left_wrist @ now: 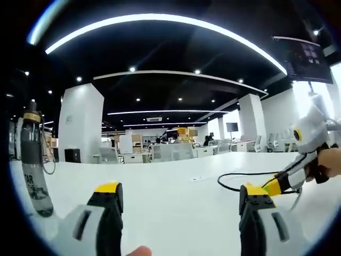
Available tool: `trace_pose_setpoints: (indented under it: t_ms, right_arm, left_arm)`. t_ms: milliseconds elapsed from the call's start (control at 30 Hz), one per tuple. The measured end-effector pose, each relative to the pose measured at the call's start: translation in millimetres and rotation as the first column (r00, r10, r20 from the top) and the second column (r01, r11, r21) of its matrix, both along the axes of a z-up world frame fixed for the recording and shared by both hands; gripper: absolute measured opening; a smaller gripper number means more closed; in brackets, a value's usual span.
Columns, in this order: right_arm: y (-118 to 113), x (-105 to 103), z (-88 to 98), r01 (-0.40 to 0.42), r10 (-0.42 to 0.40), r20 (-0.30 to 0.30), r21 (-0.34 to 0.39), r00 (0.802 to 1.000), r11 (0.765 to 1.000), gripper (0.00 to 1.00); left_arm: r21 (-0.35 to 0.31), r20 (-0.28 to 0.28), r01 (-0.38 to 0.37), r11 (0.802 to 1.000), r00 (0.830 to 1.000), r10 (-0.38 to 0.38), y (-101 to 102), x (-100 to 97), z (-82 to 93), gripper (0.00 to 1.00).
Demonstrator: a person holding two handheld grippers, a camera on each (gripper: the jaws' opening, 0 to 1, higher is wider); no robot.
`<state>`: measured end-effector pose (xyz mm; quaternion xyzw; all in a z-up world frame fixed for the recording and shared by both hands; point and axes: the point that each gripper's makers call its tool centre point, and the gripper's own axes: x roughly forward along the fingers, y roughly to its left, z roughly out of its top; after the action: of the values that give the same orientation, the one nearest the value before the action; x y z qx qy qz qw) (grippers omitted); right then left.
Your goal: Find the data cable on the table. Grasp the USB connector end of the cable and insert it into the USB port on the table
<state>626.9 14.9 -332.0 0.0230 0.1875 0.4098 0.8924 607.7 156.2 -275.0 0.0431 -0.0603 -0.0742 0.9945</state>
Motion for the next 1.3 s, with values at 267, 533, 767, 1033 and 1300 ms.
trace_pose_setpoints:
  t_ms: [267, 533, 767, 1033, 1300]
  right_arm:
    - [-12.3, 2.6, 43.6, 0.033, -0.039, 0.032, 0.182, 0.999, 0.983, 0.05]
    - [-18.3, 1.4, 87.3, 0.050, -0.038, -0.033, 0.515, 0.999, 0.856, 0.05]
    - [-12.9, -9.1, 118.7, 0.025, -0.038, 0.009, 0.602, 0.999, 0.798, 0.05]
    - [-6.4, -15.2, 135.8, 0.040, -0.086, 0.042, 0.634, 0.995, 0.772, 0.05]
    - [-3.5, -10.4, 141.6, 0.130, -0.189, 0.006, 0.709, 0.982, 0.694, 0.05]
  left_arm:
    - [0.033, 0.007, 0.107, 0.994, 0.994, -0.108, -31.2, -3.0, -0.1, 0.90]
    - [0.081, 0.015, 0.289, 0.954, 0.957, -0.291, -75.0, -12.0, -2.8, 0.90]
    - [0.130, -0.004, 0.396, 0.909, 0.917, -0.399, -104.7, -21.8, -9.8, 0.87]
    - [0.204, -0.019, 0.451, 0.869, 0.889, -0.457, -129.2, -31.5, -16.2, 0.77]
    - [0.445, 0.034, 0.376, 0.813, 0.900, -0.435, -148.4, -42.1, -17.1, 0.68]
